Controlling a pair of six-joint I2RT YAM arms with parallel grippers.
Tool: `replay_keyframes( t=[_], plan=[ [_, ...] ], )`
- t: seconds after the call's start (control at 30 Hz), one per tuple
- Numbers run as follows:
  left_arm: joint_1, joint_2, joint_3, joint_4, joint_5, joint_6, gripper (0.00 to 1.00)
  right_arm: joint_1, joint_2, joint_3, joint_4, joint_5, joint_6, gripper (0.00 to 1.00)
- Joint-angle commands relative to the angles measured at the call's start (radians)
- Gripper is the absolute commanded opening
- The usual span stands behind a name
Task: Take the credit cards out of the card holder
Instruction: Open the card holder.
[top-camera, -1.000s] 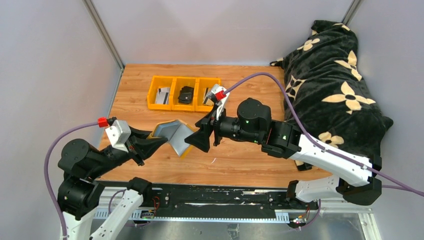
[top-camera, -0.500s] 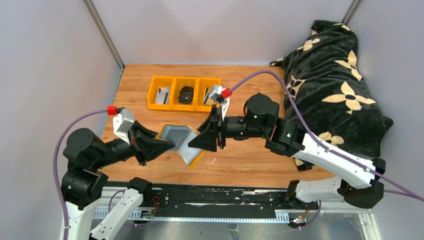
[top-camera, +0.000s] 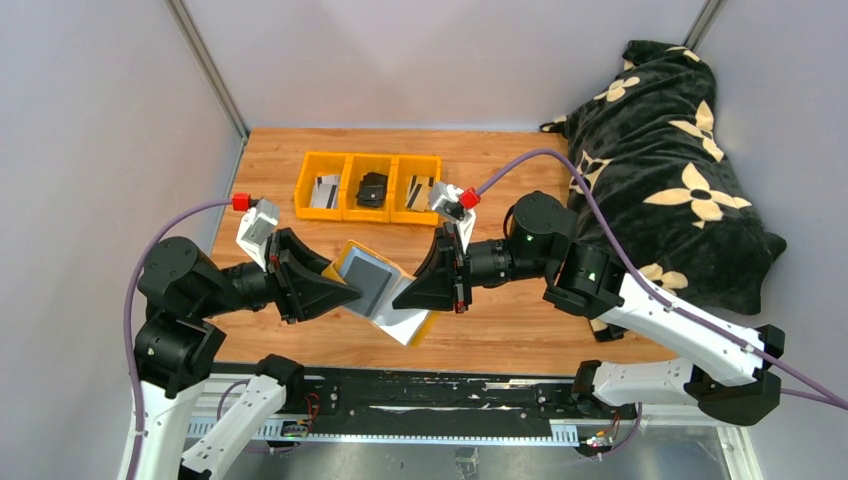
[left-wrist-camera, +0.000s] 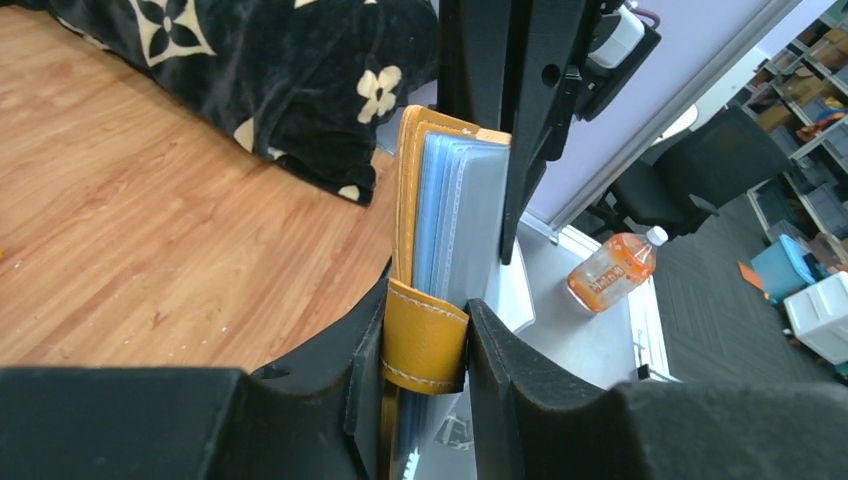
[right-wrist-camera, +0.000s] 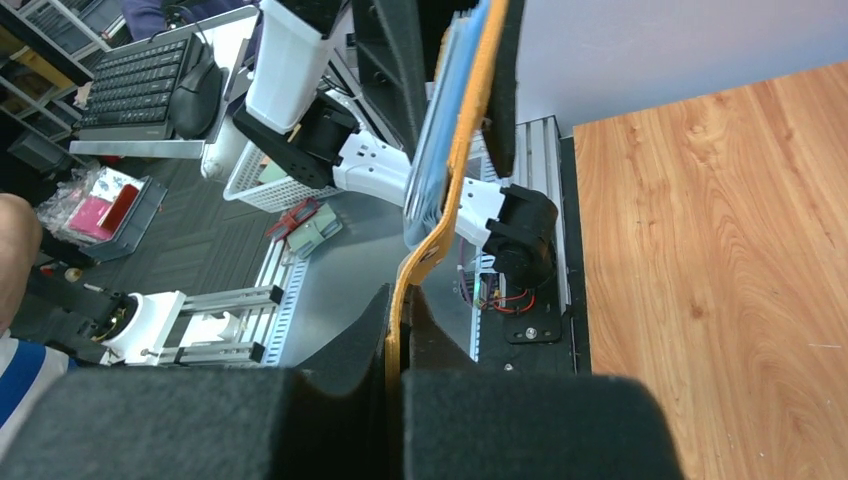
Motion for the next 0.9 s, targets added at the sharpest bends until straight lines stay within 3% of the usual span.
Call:
replay_keyframes(
  t=[0.0,0.37,0.87],
  plan=[
    [0.002,0.025,-0.001,-0.005,0.009,-0.003,0.36,0.002,-0.039,-0.011,0.049,-0.094,0.007,0.00],
    [0.002,0.041,-0.012,0.051,0.169,-0.074,0.48,0.002,-0.021,0.011,-0.018,-0.078,-0.033,0.00],
    [0.002,0.074,0.083,-0.194,0.218,0.159,0.38,-0.016,0.008,0.052,-0.088,-0.125,-0.070,0.00]
  ],
)
